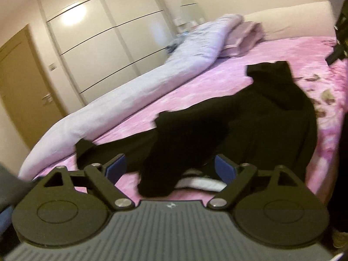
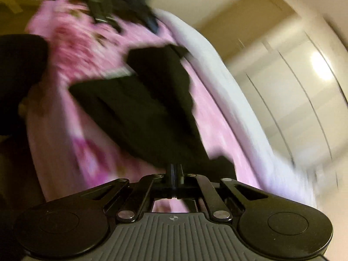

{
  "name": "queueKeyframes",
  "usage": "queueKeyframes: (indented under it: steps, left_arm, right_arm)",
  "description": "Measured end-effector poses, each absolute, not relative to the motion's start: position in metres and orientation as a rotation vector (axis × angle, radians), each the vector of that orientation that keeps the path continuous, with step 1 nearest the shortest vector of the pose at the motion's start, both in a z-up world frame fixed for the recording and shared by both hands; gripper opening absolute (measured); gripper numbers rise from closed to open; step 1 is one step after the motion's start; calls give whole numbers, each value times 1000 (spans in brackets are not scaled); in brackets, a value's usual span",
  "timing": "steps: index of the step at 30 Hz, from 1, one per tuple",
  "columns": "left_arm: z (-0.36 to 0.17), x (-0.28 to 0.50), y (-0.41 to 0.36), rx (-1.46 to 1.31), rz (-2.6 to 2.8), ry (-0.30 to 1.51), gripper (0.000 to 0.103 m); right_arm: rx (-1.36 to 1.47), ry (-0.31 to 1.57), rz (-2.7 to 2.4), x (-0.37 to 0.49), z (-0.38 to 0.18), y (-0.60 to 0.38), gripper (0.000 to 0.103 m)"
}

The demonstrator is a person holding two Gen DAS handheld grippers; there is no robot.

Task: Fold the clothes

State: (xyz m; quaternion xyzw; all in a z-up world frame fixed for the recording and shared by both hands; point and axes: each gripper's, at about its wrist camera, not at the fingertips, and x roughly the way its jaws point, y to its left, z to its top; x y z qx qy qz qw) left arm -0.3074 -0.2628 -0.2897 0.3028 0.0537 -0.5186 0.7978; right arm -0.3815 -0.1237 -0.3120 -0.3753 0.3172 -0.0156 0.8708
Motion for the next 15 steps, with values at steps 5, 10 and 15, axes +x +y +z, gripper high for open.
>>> queueKeyframes:
  steps: [5, 10, 15]
  left_arm:
    - [-315, -284, -307, 755, -1101, 158, 86]
    - [-319, -256, -321, 784, -1114, 234, 86]
    - [-314, -234, -321, 772, -1177, 315, 32]
  right_arm:
    - [-512, 662, -133, -394, -302, -151, 0]
    - [-173, 655, -44, -363, -313, -144, 60]
    - [290, 701, 90, -318, -342, -150, 79]
